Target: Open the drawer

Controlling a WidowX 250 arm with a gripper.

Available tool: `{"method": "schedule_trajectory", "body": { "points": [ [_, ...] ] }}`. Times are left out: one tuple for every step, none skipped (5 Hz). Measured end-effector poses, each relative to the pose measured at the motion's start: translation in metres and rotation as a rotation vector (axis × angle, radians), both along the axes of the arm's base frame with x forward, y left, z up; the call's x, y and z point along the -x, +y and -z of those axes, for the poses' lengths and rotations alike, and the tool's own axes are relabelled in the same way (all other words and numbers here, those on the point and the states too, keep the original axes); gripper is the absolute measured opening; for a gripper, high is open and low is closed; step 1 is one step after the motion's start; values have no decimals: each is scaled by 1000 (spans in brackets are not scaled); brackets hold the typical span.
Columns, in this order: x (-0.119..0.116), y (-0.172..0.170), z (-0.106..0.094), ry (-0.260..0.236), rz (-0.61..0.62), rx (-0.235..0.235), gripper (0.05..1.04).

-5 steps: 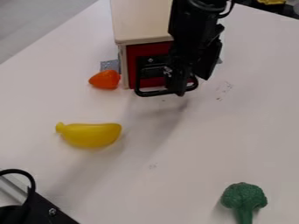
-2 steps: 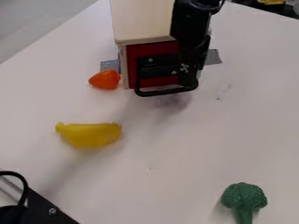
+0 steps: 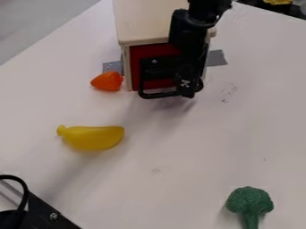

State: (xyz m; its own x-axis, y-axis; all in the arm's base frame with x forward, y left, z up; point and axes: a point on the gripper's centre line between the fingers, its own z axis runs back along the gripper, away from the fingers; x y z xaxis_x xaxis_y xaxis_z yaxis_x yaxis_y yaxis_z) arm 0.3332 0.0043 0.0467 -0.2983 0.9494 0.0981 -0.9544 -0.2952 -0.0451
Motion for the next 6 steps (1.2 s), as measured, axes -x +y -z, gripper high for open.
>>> {"method": "schedule_trajectory", "body": {
  "points": [
    [8, 2, 3, -12, 13, -9, 998],
    [19, 5, 6, -10, 17, -23, 998],
    [29, 10, 12, 15, 3, -27, 998],
    [33, 9, 15, 27, 31, -37, 998],
    [33, 8, 16, 18, 40, -36, 998],
    [33, 10, 15, 28, 31, -37, 966]
  ]
}}
